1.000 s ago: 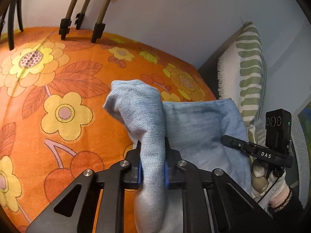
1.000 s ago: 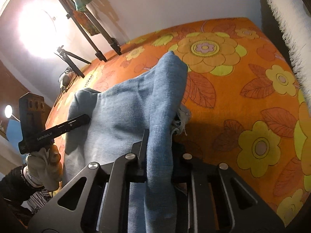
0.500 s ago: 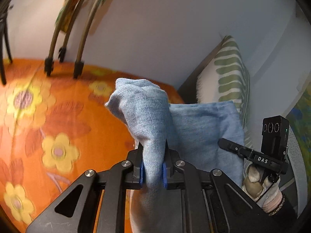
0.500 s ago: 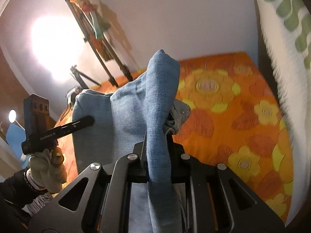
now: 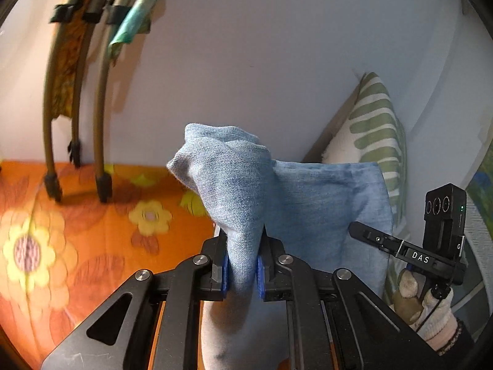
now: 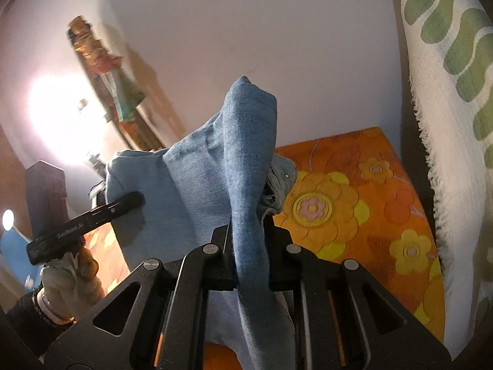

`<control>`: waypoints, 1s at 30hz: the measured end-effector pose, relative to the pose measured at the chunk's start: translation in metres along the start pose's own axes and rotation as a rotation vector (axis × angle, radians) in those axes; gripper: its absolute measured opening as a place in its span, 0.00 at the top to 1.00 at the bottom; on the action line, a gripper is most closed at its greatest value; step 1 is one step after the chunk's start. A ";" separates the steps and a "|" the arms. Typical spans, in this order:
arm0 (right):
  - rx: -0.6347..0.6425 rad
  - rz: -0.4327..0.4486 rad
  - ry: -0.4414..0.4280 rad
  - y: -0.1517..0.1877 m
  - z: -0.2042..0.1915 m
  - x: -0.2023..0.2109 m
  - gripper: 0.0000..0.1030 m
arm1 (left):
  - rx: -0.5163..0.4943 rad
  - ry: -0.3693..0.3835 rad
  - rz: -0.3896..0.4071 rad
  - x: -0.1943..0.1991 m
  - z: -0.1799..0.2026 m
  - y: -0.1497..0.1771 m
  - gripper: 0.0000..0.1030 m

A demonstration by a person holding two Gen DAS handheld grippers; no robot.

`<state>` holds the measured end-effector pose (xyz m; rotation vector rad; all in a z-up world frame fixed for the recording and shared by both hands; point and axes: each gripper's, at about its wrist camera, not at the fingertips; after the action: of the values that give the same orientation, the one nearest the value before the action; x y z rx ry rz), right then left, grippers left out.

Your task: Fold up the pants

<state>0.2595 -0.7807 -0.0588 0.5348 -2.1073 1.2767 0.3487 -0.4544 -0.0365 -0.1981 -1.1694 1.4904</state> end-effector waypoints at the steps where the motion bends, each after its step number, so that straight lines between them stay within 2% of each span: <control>1: -0.004 -0.003 0.008 -0.004 0.002 -0.009 0.88 | -0.004 -0.007 -0.002 -0.004 -0.001 -0.002 0.89; 10: -0.002 -0.049 0.061 -0.022 0.011 -0.072 0.88 | 0.028 -0.080 -0.057 -0.050 -0.038 -0.014 0.89; 14: 0.032 -0.076 0.112 -0.023 0.013 -0.094 0.88 | -0.016 -0.112 -0.070 -0.064 -0.036 -0.012 0.89; 17: 0.041 -0.093 0.132 -0.023 0.020 -0.105 0.87 | -0.004 -0.127 -0.084 -0.074 -0.042 -0.011 0.89; 19: 0.054 -0.105 0.152 -0.024 0.022 -0.110 0.84 | -0.005 -0.145 -0.097 -0.081 -0.044 -0.013 0.87; 21: 0.071 -0.118 0.200 -0.024 0.024 -0.117 0.73 | -0.019 -0.192 -0.102 -0.086 -0.044 -0.015 0.81; 24: 0.084 -0.094 0.267 -0.026 0.026 -0.117 0.66 | -0.005 -0.224 -0.103 -0.088 -0.048 -0.018 0.81; 27: 0.072 -0.080 0.274 -0.030 0.031 -0.112 0.66 | -0.021 -0.244 -0.083 -0.082 -0.047 -0.018 0.81; 30: 0.087 -0.071 0.289 -0.031 0.030 -0.105 0.65 | -0.019 -0.232 -0.081 -0.077 -0.046 -0.018 0.81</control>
<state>0.3466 -0.8189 -0.1210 0.4289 -1.7872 1.3235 0.4162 -0.4961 -0.0813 0.0104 -1.3605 1.4586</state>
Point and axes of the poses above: each gripper's, at about its wrist camera, not at the fingertips, and x roughly against the way its jaws point, z to its right, y to its underside, and after that the axes turned 9 degrees about y, right-handed
